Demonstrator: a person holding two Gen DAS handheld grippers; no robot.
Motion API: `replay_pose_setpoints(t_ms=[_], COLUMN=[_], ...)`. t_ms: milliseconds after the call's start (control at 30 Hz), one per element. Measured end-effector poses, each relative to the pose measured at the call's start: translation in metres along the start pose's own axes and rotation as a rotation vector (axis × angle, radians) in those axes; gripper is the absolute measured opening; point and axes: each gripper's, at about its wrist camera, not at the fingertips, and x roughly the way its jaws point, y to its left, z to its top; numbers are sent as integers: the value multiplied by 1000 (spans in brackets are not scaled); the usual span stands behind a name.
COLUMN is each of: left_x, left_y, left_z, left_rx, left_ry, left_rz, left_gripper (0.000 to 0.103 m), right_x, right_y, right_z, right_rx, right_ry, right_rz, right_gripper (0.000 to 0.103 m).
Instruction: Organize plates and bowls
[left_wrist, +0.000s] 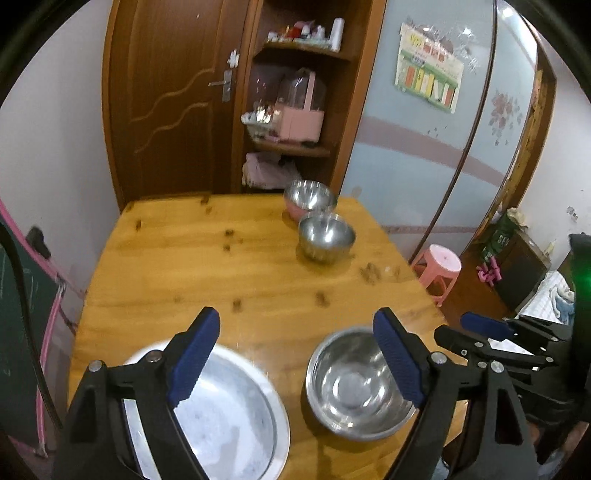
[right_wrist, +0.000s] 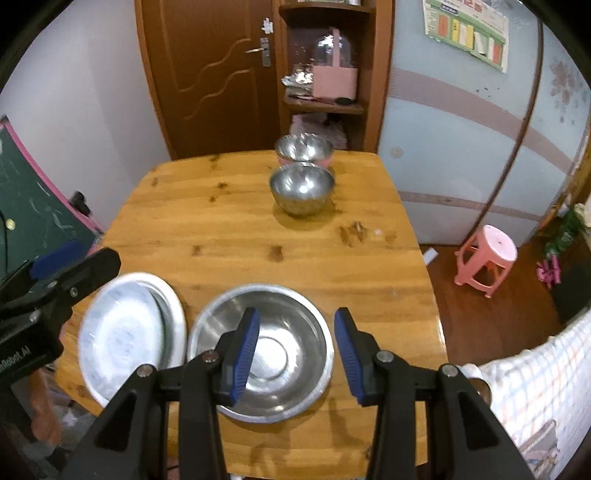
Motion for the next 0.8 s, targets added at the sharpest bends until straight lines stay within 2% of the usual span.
replay_pose_setpoints(t_ms=[267, 333, 433, 533, 600, 733, 800], left_x=[-27, -29, -24, -10, 3, 49, 78], left_y=[-11, -14, -22, -29, -31, -29, -29], left_z=[85, 106, 129, 155, 170, 200, 211], left_rx=[74, 105, 151, 192, 198, 167, 159], left_ry=[-86, -107, -147, -147, -140, -84, -50], left_rz=[-42, -36, 21, 60, 72, 69, 68], left_gripper=[91, 91, 92, 98, 99, 99, 99], right_x=[-28, -32, -34, -30, -22, 3, 18], right_y=[-24, -31, -43, -58, -69, -86, -94], right_z=[67, 83, 110, 137, 156, 191, 206], right_rx=[-8, -21, -56, -56, -46, -51, -38], right_ry=[-29, -37, -54, -49, -38, -20, 0], right_rz=[65, 38, -54, -81, -77, -103, -80], right_gripper=[42, 42, 42, 42, 42, 42, 42])
